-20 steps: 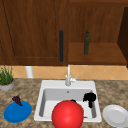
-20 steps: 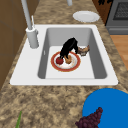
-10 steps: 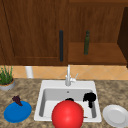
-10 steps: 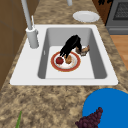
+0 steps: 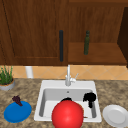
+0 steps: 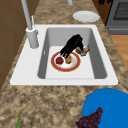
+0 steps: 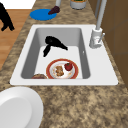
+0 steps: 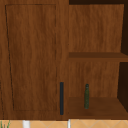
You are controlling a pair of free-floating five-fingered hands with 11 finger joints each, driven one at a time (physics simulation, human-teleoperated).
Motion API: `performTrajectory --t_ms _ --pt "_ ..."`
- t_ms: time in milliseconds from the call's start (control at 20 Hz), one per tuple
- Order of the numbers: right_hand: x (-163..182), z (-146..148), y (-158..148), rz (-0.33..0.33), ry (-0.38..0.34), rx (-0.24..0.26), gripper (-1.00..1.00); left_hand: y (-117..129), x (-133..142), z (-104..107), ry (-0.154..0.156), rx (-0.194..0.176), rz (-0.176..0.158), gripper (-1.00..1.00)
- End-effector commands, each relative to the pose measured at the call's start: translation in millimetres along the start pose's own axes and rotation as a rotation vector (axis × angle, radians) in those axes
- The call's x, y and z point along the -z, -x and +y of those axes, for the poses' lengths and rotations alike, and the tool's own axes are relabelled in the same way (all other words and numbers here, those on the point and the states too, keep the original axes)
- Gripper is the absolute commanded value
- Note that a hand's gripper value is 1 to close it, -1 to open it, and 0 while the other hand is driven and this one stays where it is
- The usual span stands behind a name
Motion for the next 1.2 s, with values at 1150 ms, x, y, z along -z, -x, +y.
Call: performTrajectory --t_ms 1150 --pt "0.0 0.0 0.0 0.000 0.000 0.000 0.00 -14.1 -20.2 67.7 0.039 0.021 -0.193 -1.00"
